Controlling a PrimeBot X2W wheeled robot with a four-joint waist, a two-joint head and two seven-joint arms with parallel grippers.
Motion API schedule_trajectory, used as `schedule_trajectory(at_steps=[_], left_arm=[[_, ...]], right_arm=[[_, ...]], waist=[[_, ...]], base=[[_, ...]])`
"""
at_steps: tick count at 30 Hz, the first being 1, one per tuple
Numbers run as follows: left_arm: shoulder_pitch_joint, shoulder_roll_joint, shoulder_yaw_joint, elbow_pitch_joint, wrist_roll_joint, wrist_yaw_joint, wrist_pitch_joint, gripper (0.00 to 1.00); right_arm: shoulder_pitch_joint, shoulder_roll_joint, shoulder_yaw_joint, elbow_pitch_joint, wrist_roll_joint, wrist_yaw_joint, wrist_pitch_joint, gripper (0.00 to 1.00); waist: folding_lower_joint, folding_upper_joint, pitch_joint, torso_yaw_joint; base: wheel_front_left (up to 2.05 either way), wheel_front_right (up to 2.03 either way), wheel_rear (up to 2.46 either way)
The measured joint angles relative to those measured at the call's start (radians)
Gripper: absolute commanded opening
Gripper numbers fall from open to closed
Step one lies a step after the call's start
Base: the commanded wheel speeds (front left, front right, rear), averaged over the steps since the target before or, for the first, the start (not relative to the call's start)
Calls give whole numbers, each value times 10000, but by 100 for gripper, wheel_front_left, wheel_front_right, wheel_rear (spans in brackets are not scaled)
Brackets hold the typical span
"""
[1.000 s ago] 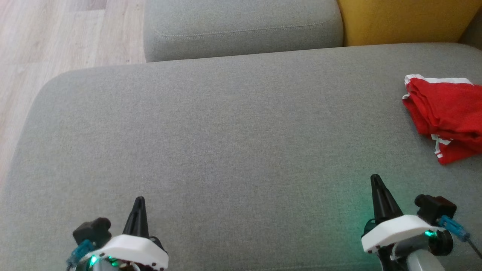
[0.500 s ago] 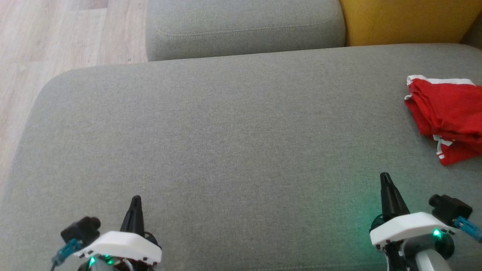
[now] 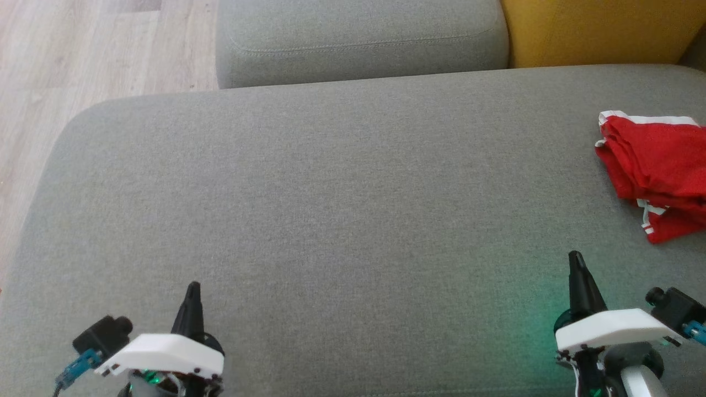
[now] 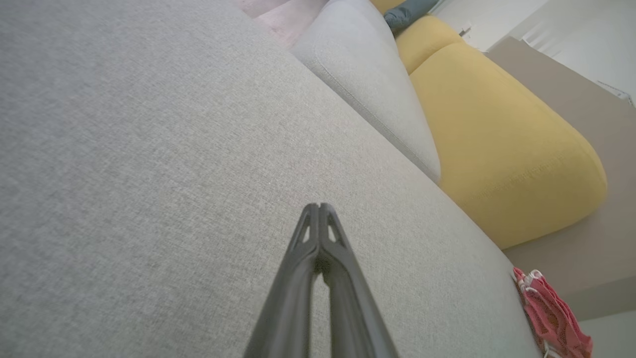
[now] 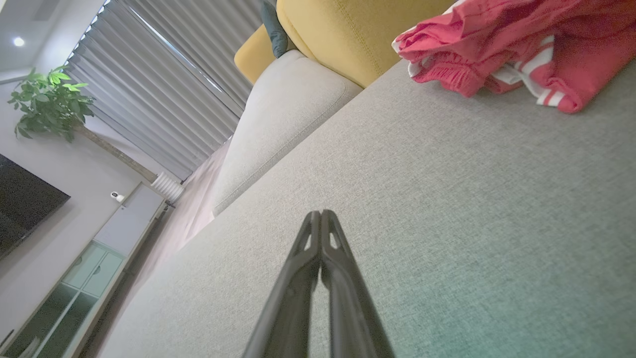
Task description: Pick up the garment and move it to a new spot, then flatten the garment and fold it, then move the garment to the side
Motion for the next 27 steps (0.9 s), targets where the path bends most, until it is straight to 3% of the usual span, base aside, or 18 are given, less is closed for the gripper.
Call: schedule_trajectory(at_steps=[27], left_arm=[[-216, 12, 617, -31, -2880, -499, 742, 0]], right_arm=[[-48, 8, -428, -284, 3129, 0, 598, 0]], waist=[[0, 0, 26, 114]], base=[[0, 0, 0]])
